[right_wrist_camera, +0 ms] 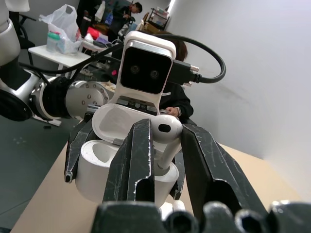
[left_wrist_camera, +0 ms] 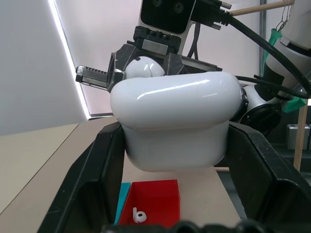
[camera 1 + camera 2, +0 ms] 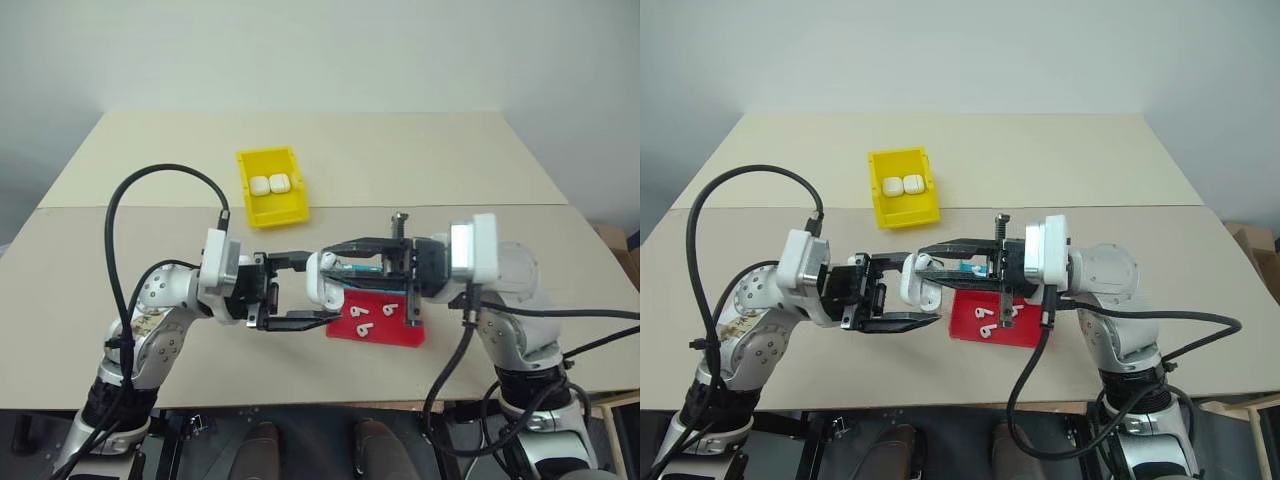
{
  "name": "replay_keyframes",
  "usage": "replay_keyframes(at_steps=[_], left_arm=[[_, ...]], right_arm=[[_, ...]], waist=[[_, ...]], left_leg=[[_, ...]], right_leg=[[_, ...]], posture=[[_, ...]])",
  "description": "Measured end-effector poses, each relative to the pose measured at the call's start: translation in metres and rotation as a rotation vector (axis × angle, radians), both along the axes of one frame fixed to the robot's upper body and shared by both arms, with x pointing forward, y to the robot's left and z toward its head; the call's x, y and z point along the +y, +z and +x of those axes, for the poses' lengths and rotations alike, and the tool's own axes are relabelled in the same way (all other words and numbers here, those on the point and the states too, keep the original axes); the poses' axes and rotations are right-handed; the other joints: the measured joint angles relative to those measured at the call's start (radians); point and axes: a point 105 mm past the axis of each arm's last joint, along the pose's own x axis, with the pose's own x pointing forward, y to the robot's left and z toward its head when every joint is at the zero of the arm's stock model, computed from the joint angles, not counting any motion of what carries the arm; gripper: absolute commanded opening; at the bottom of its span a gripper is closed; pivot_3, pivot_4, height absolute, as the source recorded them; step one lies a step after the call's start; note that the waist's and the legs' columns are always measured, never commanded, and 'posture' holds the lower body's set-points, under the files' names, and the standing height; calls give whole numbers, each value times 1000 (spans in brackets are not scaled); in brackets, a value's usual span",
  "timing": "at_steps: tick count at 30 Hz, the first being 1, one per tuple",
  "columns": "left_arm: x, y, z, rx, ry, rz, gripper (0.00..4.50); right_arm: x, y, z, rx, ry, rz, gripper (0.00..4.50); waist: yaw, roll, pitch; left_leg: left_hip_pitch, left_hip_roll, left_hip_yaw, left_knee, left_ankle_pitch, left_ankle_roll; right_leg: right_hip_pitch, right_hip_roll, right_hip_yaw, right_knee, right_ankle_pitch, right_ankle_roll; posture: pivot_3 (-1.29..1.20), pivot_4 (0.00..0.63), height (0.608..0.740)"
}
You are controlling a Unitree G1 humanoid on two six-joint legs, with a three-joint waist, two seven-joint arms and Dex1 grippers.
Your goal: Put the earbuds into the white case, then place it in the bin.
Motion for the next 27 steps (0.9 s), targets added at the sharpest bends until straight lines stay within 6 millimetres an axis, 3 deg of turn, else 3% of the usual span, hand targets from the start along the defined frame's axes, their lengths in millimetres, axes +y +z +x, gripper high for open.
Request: replay_keyframes(at_steps=[4, 9, 19, 23, 27], left_arm=[[-1, -1, 0, 4, 2, -2, 2815], [-1, -3, -1, 6, 0, -4, 2815], [1, -8, 3, -33, 27, 18, 2815], [22, -37, 8, -24, 102, 116, 2815], [46, -65, 1, 5, 156, 202, 2815]], right_arm=[[-1, -1, 0, -10, 1, -13, 723], [-3, -3, -1, -12, -1, -35, 2270], [-11, -9, -4, -6, 18, -115, 2270], [-27, -9, 4, 38, -45, -245, 2270], [-46, -1, 35, 0, -264, -489, 2270]], waist=[[1, 0, 0], [0, 0, 0], [2, 0, 0], [-3, 0, 0], [-6, 2, 1]], left_leg=[[0, 0, 0, 0, 0, 0], [0, 0, 0, 0, 0, 0], [0, 0, 0, 0, 0, 0], [0, 0, 1, 0, 0, 0], [0, 1, 2, -1, 0, 0]], right_leg=[[0, 0, 0, 0, 0, 0], [0, 0, 0, 0, 0, 0], [0, 0, 0, 0, 0, 0], [0, 0, 0, 0, 0, -1], [-2, -1, 1, 0, -1, -2]], posture=[[0, 150, 740], [0, 150, 740], [0, 150, 740], [0, 150, 740], [0, 150, 740]])
